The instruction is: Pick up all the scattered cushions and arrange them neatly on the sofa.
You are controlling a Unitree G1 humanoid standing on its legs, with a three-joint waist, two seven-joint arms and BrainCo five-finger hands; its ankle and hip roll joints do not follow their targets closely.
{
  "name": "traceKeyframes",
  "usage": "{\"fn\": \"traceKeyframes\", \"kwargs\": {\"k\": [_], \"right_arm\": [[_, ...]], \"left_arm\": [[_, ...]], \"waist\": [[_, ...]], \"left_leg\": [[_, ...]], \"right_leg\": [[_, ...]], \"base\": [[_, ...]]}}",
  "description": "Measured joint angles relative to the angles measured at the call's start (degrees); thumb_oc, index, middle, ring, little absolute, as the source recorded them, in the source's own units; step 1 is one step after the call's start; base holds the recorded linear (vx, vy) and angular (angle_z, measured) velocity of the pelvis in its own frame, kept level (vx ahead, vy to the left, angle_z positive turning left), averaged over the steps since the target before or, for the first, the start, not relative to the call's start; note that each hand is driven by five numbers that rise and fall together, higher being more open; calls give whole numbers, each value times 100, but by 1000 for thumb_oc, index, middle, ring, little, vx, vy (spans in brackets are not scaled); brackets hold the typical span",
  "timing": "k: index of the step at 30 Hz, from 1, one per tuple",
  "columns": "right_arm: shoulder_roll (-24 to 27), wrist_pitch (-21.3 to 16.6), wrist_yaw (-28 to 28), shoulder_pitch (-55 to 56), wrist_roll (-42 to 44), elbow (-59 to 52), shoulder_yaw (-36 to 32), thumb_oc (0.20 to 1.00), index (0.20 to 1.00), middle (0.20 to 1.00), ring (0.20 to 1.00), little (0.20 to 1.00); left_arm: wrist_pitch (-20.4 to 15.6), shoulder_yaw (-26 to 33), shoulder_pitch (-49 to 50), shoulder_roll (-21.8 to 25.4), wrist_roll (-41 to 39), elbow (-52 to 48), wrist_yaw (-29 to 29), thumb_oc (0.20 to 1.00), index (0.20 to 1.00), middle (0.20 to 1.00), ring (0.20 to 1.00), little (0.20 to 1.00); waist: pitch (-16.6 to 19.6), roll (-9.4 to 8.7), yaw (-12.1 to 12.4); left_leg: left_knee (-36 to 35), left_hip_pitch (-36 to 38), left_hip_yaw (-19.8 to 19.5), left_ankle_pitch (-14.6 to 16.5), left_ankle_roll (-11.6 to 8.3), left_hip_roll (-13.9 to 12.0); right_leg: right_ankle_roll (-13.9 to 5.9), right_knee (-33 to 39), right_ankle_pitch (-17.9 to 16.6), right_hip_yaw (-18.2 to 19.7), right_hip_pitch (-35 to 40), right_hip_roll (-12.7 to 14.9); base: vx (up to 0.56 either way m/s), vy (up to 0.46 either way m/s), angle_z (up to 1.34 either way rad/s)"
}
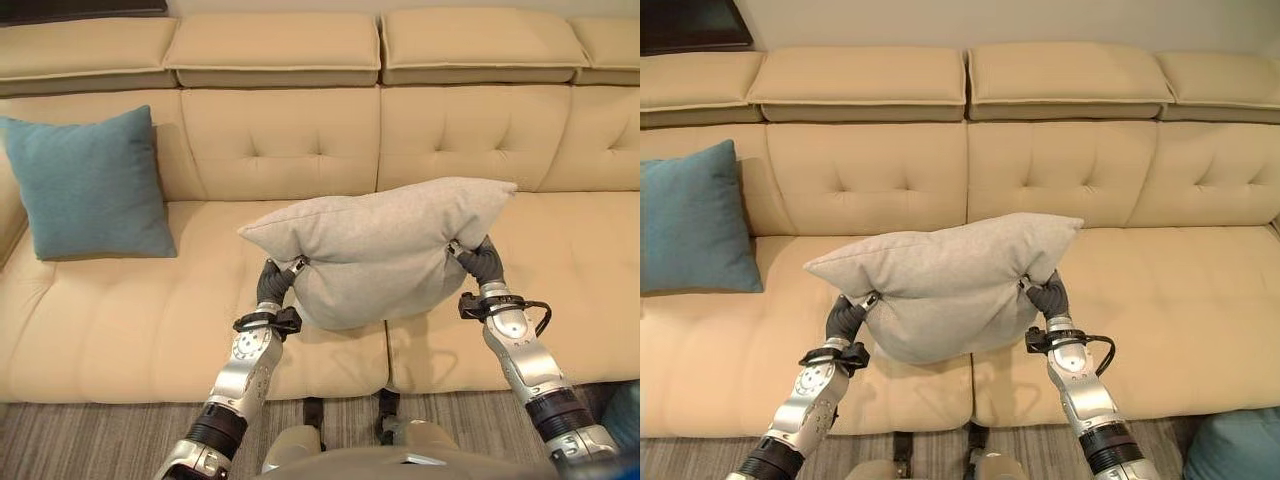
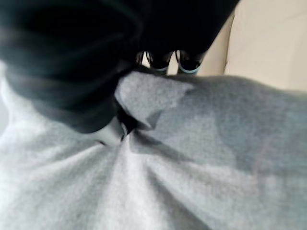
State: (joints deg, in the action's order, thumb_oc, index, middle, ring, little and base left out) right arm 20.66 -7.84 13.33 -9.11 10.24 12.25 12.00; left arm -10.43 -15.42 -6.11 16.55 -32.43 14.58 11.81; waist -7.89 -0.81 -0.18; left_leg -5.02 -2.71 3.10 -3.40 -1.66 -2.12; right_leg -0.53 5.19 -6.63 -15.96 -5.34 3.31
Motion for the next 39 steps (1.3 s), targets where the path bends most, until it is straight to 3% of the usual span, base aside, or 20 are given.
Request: {"fn": "traceKeyframes", "kwargs": {"k": [7, 12, 15, 22, 27, 32, 39], "right_arm": [[-28, 9, 644, -1686, -38, 404, 310, 200, 200, 200, 200, 200], [71, 68, 1059, -3285, -35, 1357, 612, 200, 200, 200, 200, 200], [89, 67, 1212, -3788, -36, 1602, 670, 200, 200, 200, 200, 200], [413, 64, 1490, -4932, -9, 2447, 1061, 200, 200, 200, 200, 200], [682, 63, 1631, -5432, 48, 2643, 1205, 200, 200, 200, 200, 200], [841, 61, 1717, -5998, 210, 3214, 1585, 200, 200, 200, 200, 200], [918, 61, 1838, -6067, 209, 3207, 1656, 200, 200, 200, 200, 200]], "left_arm": [[-83, 86, -1441, 338, 191, 112, 754, 200, 200, 200, 200, 200], [-180, -38, -3232, 678, 216, 1221, 1151, 200, 200, 200, 200, 200], [-278, -56, -3709, 808, 216, 1546, 1256, 200, 200, 200, 200, 200], [-367, -718, -5234, 1133, 197, 2716, 1421, 200, 200, 200, 200, 200], [-397, -834, -5636, 1145, 138, 2797, 1454, 200, 200, 200, 200, 200], [-516, -1177, -6122, 1088, -100, 3463, 1331, 200, 200, 200, 200, 200], [-519, -1301, -6214, 1084, -291, 3501, 1306, 200, 200, 200, 200, 200]], "waist": [[2, 2, 32], [-3, 1, -16], [-42, 42, -18], [-95, 105, -18], [-175, 203, -11], [-172, 208, -19], [-180, 214, -25]], "left_leg": [[41, -356, 119, -52, 24, 32], [107, -1153, 138, -250, 5, 17], [96, -1373, 144, -303, -15, 0], [-20, -2051, 139, -477, -67, -27], [-20, -2405, 84, -517, -70, -44], [-13, -2789, 38, -519, -72, -34], [-5, -3119, 16, -531, -88, -33]], "right_leg": [[-81, 2, -125, 126, -407, 25], [-117, 4, -340, 179, -1184, 9], [-77, 4, -393, 234, -1431, -22], [-17, 5, -487, 193, -2155, -48], [22, 3, -519, 103, -2474, -53], [23, 2, -520, 100, -2840, -39], [45, 1, -536, 104, -3173, -36]], "base": [[-109, -7, -9], [-103, -15, -5], [-57, -6, -6], [-7, -3, 0], [-4, -8, 7], [-2, -17, 2], [2, -9, 0]]}}
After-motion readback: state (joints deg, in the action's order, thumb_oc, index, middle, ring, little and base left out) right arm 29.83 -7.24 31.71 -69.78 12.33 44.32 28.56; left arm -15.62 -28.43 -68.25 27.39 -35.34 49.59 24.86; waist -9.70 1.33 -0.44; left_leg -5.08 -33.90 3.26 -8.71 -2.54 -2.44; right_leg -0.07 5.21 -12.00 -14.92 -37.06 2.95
